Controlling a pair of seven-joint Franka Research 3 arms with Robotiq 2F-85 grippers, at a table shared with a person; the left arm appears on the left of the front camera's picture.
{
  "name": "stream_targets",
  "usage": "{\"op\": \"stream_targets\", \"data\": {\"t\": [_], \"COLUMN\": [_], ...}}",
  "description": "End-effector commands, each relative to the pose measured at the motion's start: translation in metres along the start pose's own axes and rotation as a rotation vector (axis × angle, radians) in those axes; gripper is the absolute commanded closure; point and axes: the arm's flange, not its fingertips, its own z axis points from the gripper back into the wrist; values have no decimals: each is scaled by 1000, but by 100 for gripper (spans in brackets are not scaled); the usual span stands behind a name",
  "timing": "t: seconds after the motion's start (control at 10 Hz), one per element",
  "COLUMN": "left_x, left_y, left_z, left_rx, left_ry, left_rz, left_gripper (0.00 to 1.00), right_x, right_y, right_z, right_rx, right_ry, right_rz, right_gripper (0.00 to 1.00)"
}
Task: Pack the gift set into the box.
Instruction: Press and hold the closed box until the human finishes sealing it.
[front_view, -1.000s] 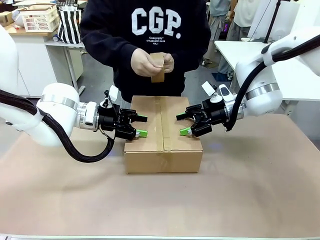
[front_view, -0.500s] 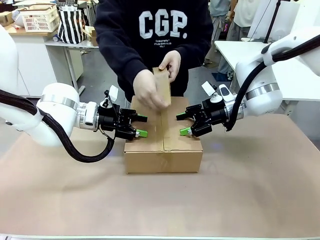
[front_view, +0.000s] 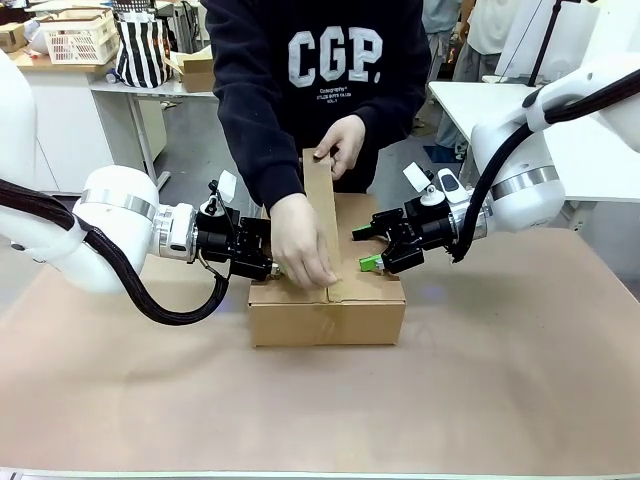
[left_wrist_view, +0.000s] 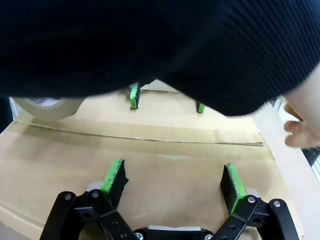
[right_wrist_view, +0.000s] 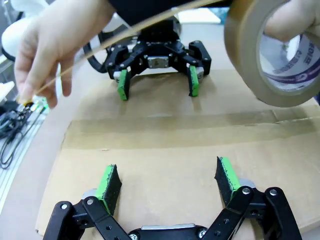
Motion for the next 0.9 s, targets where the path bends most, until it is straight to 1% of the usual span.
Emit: {"op": "stream_targets", "data": {"t": [0.0,0.8], "left_x": [-6,-6], "left_y": [0,0], "left_z": [0,0], "left_rx": [5,5], "left_ry": [-3,-3], "left_rz": [-4,-4], "left_gripper": [0,0], "right_x": [-2,-2], "right_y": [0,0], "right_z": [-1,-1], "right_rx": [-2,-2], "right_ry": [6,6], "right_rz": [-2,-2], "right_gripper": [0,0]}}
